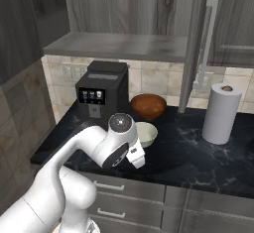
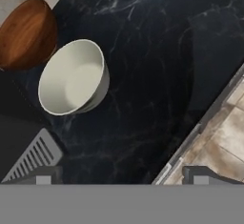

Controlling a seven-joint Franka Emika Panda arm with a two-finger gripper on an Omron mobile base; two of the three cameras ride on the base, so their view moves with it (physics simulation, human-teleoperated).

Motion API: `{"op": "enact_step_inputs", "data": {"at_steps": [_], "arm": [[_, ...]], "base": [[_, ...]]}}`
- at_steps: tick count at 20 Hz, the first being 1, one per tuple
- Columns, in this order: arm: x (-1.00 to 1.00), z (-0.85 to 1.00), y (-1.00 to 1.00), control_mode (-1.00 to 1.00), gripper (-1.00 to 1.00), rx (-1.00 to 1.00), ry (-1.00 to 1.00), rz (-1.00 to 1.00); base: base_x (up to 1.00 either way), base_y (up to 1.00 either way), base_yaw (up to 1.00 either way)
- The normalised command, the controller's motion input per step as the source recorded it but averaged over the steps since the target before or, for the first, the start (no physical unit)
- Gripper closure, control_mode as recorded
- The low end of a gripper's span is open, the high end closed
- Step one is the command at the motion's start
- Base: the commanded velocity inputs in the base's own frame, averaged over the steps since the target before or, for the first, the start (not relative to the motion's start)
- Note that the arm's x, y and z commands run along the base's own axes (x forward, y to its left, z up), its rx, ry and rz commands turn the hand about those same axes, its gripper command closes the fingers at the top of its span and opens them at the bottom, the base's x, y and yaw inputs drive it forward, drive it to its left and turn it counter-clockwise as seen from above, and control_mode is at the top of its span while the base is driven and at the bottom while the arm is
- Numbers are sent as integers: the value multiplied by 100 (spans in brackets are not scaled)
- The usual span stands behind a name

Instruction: Pick up the bowls on the counter and stack them on top of one another in the open cabinet. Place the smaller bowl on top of the larger bowl.

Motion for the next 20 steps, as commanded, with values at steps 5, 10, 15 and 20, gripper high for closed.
{"op": "enact_step_inputs", "data": {"at_steps": [5, 10, 15, 20], "arm": [[20, -15, -2, -100, -100, 0, 0, -1], [21, -14, -4, -100, -100, 0, 0, 0], [21, -14, -6, -100, -100, 0, 0, 0], [20, -12, -7, -100, -100, 0, 0, 0]], "base": [[0, 0, 0], [0, 0, 0], [0, 0, 0], [0, 0, 0]]}}
